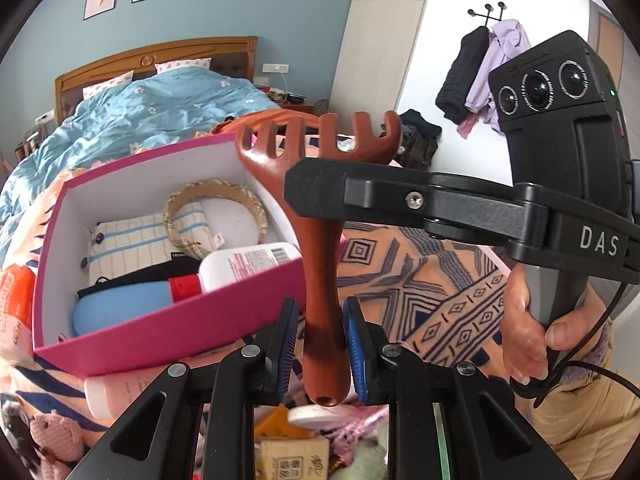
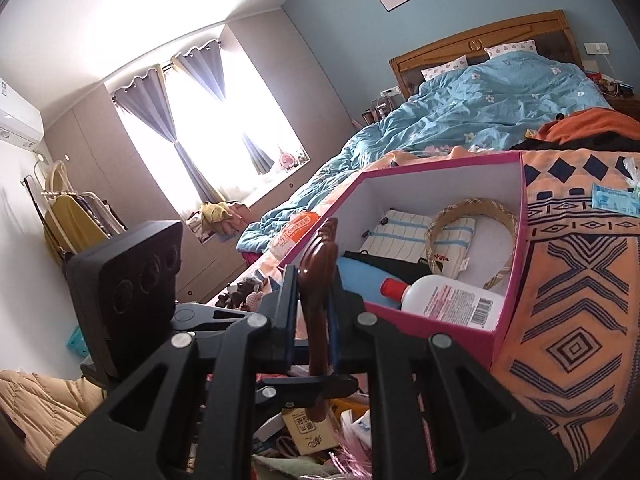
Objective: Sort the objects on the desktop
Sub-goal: 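Lift the brown massager with the right gripper toward the pink box, then lower the massager into the pink box and open the right gripper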
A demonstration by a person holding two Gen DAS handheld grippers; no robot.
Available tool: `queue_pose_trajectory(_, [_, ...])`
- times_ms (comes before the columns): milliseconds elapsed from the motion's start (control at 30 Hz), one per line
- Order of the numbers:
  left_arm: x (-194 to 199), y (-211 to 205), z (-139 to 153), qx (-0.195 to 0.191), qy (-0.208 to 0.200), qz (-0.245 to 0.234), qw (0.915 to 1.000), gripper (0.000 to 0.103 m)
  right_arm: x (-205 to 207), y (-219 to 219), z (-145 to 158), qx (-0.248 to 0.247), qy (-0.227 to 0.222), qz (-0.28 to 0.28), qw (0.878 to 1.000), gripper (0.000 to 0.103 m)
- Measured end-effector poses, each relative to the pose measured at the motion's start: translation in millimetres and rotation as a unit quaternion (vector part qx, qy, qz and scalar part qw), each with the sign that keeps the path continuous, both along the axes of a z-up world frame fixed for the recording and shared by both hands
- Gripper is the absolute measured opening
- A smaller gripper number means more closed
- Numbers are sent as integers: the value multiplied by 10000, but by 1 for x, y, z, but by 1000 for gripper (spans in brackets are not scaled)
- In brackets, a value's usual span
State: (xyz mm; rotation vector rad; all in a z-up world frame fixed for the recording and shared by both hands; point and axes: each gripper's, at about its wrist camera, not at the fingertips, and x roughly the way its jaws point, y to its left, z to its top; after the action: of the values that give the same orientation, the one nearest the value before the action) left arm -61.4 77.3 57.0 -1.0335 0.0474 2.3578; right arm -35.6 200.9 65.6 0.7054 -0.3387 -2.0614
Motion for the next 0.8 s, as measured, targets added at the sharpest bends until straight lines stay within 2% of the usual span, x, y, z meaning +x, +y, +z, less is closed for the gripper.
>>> queue_pose_trajectory(400, [-32,-3,11,-87,-62,106,9999,23,-36,-3,8,-31,-2,-55,10000,15])
queue_pose_trajectory(667, [-56,4,7,-219,-207,112,9995,23,-58,-1,4,-60,-83,-95,9999,15])
queue_pose_trajectory(800, [-65,2,6,-158,-280,125,9994,23,-71,-2,0,-64,-161,-119,9998,15])
